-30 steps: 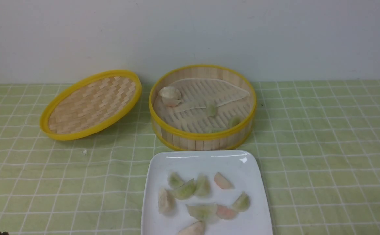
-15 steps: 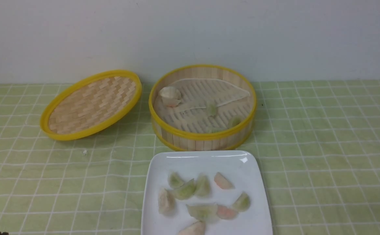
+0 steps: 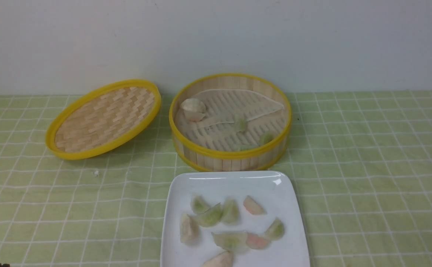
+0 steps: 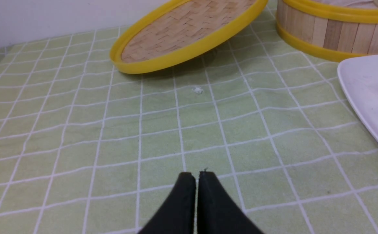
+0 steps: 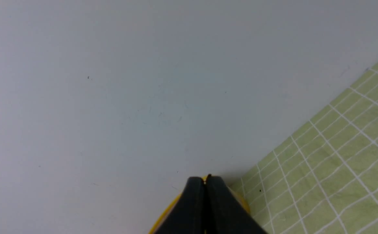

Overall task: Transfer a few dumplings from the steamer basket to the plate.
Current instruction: Use the right arm to grab a dumpling from inside the steamer

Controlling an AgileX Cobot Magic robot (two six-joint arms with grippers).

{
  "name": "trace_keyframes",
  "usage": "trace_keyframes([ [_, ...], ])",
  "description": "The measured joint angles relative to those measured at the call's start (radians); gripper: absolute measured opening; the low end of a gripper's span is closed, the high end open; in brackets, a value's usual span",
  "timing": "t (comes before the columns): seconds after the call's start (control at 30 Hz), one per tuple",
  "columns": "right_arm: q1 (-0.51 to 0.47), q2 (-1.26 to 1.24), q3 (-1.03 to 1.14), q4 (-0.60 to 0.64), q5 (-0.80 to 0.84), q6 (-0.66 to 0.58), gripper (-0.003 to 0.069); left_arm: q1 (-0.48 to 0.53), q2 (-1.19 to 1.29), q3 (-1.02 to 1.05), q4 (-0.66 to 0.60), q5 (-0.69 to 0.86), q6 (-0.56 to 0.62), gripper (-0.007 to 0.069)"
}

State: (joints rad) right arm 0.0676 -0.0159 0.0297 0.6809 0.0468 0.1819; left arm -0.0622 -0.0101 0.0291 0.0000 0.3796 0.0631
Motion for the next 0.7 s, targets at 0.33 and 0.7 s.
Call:
trace_keyframes([
  [0.33,0.0,0.0,-0.018,-0.02,0.058,-0.014,-0.0015,0.0,0.0,0.001,0.059,-0.026,0.019,-0.0006],
  [0.7,0.0,0.246,-0.431,-0.09,0.351,-0.26,-0.0015,0.0,0.0,0.001,0.04,-0.442,-0.07,-0.0006],
])
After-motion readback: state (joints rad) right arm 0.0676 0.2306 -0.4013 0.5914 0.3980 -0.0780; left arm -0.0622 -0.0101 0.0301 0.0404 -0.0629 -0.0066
